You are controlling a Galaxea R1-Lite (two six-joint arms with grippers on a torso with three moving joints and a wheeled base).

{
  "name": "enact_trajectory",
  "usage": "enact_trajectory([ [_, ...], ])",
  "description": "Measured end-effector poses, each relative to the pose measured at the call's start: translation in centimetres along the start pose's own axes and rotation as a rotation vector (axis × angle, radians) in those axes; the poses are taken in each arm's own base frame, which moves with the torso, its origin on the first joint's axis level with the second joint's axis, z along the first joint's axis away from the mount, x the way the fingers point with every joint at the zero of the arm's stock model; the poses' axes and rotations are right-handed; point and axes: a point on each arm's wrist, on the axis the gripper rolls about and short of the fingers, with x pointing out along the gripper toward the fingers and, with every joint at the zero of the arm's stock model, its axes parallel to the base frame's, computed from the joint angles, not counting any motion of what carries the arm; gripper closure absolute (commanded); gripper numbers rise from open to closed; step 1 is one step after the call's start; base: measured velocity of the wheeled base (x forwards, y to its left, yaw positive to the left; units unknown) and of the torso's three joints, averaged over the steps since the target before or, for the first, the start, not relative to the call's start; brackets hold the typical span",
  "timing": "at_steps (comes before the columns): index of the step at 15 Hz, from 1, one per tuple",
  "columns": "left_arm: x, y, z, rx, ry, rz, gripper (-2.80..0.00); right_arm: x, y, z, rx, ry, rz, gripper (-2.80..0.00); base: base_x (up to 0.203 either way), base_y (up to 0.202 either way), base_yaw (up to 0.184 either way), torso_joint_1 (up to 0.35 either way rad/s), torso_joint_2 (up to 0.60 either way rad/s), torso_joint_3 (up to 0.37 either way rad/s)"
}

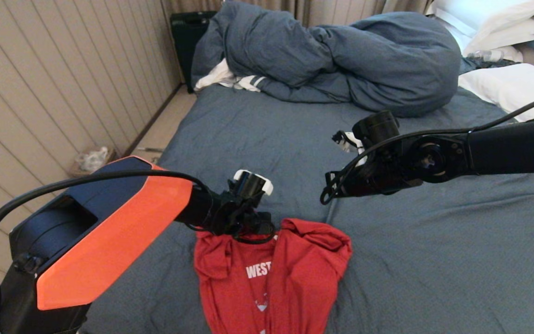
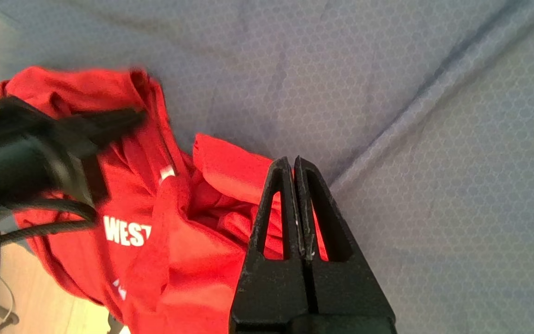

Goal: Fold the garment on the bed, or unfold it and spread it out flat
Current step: Unford the red T-shirt

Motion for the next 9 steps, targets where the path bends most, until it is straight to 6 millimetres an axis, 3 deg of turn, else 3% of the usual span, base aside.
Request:
enact_trajectory([
  [4, -1.5, 1.3, 3.1, -0.049, -0.153, 0.061, 0.00, 0.1, 0.0, -0.1, 0.001, 0.000, -0.002, 0.00, 0.000, 0.000, 0.000, 0.000, 0.00, 0.000],
  [9, -2.7, 5.4, 7.6, -0.110, -0.260, 0.114, 0.00, 0.2, 0.1, -0.2, -0.001, 0.004, 0.001, 0.00, 0.000, 0.000, 0.000, 0.000, 0.00, 0.000],
])
